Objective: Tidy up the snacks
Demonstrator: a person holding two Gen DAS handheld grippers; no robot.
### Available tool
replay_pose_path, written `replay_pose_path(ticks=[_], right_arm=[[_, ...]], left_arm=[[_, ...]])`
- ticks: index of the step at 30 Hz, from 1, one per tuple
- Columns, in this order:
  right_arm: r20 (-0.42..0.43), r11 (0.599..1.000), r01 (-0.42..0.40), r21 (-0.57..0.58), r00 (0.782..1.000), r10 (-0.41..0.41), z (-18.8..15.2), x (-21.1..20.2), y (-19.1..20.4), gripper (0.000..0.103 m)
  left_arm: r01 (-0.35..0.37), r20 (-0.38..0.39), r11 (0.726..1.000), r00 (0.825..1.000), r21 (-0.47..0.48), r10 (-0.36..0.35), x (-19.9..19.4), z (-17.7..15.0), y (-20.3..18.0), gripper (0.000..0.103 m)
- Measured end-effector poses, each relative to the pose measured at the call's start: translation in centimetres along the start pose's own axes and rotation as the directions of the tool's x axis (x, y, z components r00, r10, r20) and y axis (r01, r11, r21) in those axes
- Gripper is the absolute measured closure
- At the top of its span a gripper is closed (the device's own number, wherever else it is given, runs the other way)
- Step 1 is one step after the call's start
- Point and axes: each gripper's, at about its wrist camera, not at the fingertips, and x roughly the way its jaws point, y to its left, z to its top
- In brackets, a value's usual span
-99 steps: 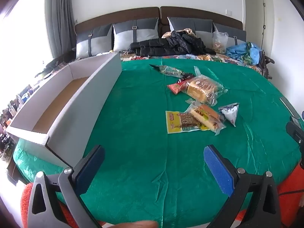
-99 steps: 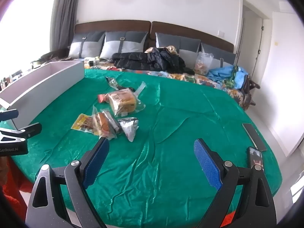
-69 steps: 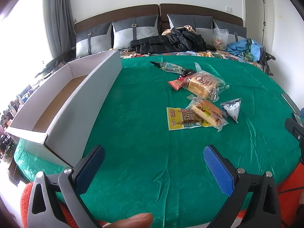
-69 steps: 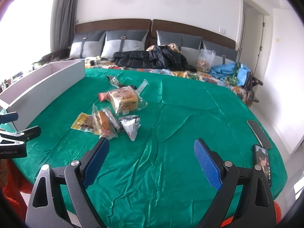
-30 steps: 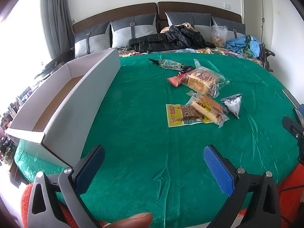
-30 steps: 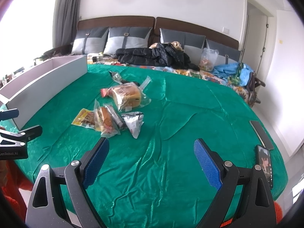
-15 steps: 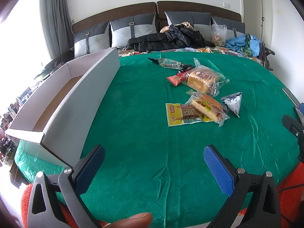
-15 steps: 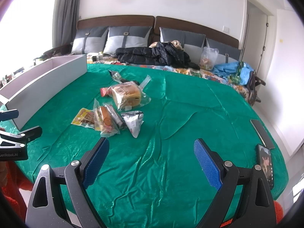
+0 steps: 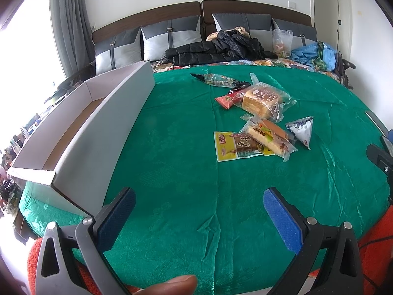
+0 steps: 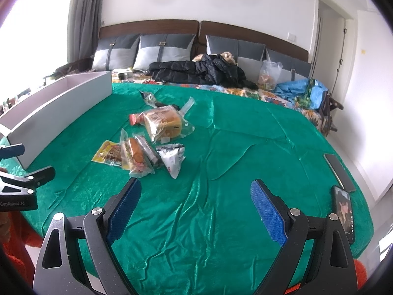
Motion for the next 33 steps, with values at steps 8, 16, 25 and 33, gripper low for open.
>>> replay_pose_path(ticks=[8, 16, 25, 33], right_arm=[[-0.021, 1.0, 0.004, 0.016, 1.0, -0.004, 0.0, 0.5, -0.4, 0.01], [-0.045, 0.999, 0.004, 0.031, 0.999, -0.002, -0.2, 1.1, -0.7, 0.01], [-0.07, 0.999, -0.005, 0.049, 0.997, 0.008, -0.6, 1.5, -1.0, 0.01], [-0.107, 0.998, -0.015, 0.065, 0.994, 0.022, -0.9, 2.5, -1.2, 0.01]], left_arm=[[0.002, -0.022, 1.0, 1.0, 0.005, -0.002, 0.3, 0.1, 0.1, 0.0], [0.007, -0.062, 1.0, 0.998, 0.014, -0.006, 0.8, -0.1, 0.1, 0.0], [0.009, -0.126, 1.0, 0.992, 0.017, -0.007, 2.3, -0.6, -0.1, 0.0], [0.019, -0.168, 1.0, 0.986, 0.025, -0.015, 3.3, -1.0, -0.3, 0.0]])
